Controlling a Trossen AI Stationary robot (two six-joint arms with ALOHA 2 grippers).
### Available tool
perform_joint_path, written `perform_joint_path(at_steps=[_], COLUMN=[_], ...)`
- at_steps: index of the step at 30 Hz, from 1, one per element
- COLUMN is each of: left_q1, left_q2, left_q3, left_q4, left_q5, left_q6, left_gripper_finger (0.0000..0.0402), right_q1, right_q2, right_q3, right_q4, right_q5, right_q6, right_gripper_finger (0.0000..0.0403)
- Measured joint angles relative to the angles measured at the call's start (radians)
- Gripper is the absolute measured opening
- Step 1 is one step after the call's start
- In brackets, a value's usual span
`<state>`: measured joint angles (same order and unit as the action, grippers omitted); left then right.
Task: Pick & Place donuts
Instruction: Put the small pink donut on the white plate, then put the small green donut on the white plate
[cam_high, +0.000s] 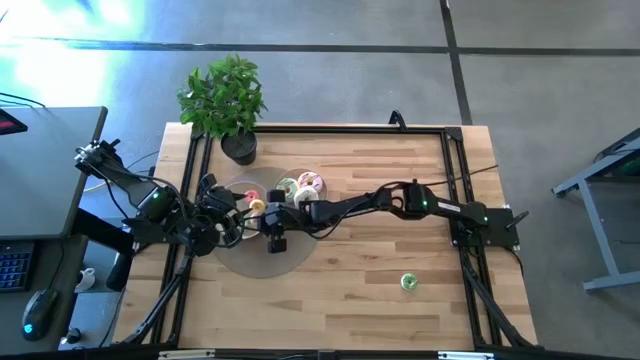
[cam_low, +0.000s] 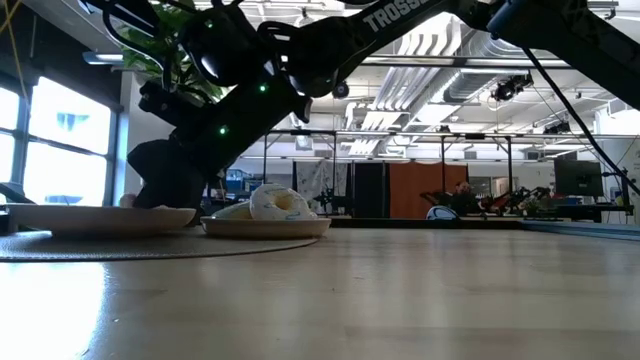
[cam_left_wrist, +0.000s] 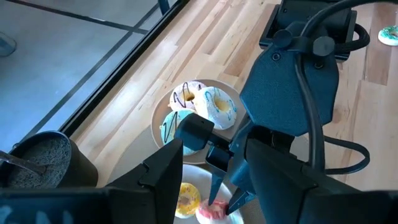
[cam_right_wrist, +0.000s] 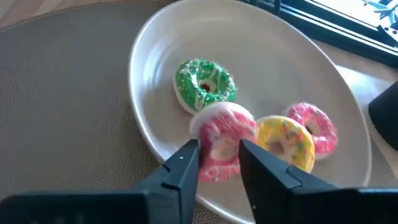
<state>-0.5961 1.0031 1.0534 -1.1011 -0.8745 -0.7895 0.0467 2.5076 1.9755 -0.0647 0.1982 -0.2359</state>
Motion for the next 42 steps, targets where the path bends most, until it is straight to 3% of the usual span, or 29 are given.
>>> perform_joint_path(at_steps=[10,13,20,27,33,38,42], left_q1=[0.000,0.000,0.000,0.000,0.000,0.000,0.000], left_q2=[0.000,0.000,0.000,0.001,0.001,0.015,0.016], left_q3=[0.000,0.000,0.001,0.001,0.000,-0.001,-0.002], left_q4=[0.000,-0.001,0.003,-0.002,-0.066,-0.108,-0.106], left_q5=[0.000,0.002,0.024,0.032,0.050,0.057,0.067], left_q6=[0.000,0.000,-0.008,-0.056,-0.144,-0.203,-0.211], left_gripper_finger=[0.0174,0.0174,0.0174,0.0174,0.0174,0.0174,0.0174], right_q1=[0.009,0.021,0.075,0.158,0.247,0.350,0.430], right_q2=[-0.010,-0.030,-0.110,-0.208,-0.373,-0.541,-0.654], right_q3=[0.047,0.085,0.262,0.373,0.138,-0.202,-0.464], right_q4=[-0.047,-0.144,-0.711,-1.317,-1.506,-1.434,-1.304], right_q5=[0.005,0.052,0.106,0.062,0.028,-0.073,-0.216], right_q6=[-0.028,-0.059,-0.029,0.216,0.506,0.704,0.882], right_gripper_finger=[0.0149,0.0148,0.0137,0.0124,0.0123,0.0123,0.0123])
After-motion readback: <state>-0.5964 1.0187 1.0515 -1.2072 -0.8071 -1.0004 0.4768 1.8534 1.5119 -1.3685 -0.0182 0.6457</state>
